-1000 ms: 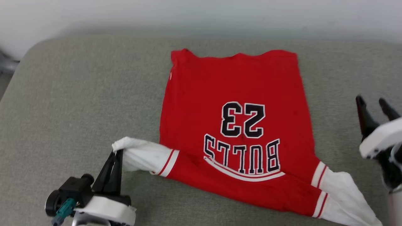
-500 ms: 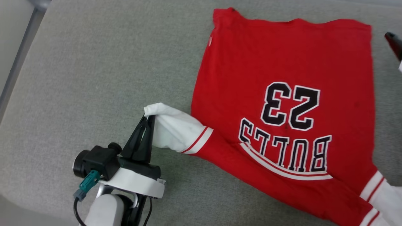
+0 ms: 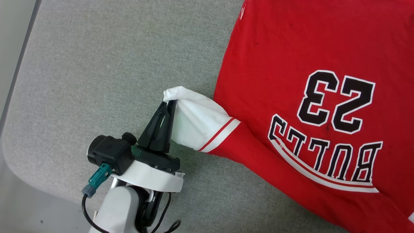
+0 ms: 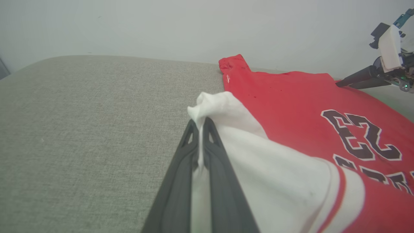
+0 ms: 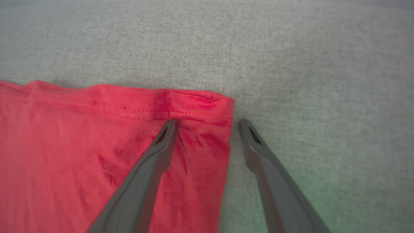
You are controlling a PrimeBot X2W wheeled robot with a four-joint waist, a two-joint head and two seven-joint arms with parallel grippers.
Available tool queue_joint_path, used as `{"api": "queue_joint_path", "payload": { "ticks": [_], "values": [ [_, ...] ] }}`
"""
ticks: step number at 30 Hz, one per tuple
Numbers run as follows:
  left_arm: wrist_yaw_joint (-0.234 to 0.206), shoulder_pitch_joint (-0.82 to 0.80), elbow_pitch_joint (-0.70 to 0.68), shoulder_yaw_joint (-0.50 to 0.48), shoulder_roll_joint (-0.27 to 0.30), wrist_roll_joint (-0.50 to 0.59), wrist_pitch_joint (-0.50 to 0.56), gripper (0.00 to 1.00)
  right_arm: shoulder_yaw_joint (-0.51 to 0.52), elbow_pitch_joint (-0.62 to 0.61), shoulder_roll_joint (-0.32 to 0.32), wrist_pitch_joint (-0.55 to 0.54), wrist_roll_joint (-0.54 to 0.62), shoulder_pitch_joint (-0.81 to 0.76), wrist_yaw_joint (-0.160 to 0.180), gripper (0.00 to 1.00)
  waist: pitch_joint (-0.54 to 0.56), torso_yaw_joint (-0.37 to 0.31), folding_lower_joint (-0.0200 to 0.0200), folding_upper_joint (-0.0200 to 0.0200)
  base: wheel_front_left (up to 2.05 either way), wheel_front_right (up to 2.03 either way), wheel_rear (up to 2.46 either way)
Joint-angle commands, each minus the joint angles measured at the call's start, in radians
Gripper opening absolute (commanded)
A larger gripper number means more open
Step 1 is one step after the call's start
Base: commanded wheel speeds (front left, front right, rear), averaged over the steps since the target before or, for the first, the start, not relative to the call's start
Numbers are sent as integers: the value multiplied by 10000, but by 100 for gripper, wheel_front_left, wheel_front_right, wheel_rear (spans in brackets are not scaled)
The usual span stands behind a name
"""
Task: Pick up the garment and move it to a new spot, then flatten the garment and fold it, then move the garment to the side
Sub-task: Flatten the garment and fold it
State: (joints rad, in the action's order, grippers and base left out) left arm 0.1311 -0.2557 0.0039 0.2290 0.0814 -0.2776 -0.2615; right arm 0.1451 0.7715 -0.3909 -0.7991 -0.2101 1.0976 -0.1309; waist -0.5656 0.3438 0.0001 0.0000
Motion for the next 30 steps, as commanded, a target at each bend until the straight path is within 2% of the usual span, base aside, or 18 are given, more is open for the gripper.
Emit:
{"api": "queue_joint_path", "payload": {
  "ticks": [1,5,6,7,11,16,21,30],
  "values": [
    [-10,-101,-45,14,-53,-36,-46,0,25,588,222,-461,-48,-490,4,100,-78,48,-1,0,0,0,0],
    [-10,-97,-63,49,-93,-11,-46,0,371,1441,506,-1669,-143,-1071,10,100,-100,48,-1,0,0,0,0],
    [-10,-101,-65,60,-100,-4,-46,0,430,1544,535,-1899,-100,-1153,10,40,-100,49,-1,0,0,0,0],
    [-10,-105,-64,68,-103,3,-46,0,492,1539,565,-1994,-74,-1186,11,0,-102,50,-1,0,0,0,0],
    [-10,-133,-30,84,-110,6,-46,0,603,1086,540,-1914,14,-981,7,0,-72,53,-1,0,0,0,0],
    [-10,-82,44,-5,-122,-32,-46,0,557,78,-88,-1483,6,-620,7,0,124,8,-1,0,0,0,0],
    [-10,159,133,-236,-54,47,-46,0,264,-1211,-734,-1114,15,-664,10,0,580,-323,-1,0,0,0,0],
    [-10,652,420,-679,231,187,-46,0,376,-3530,-1070,-1420,-666,-2747,5,0,1752,-1402,-1,0,0,0,0]
  ]
}}
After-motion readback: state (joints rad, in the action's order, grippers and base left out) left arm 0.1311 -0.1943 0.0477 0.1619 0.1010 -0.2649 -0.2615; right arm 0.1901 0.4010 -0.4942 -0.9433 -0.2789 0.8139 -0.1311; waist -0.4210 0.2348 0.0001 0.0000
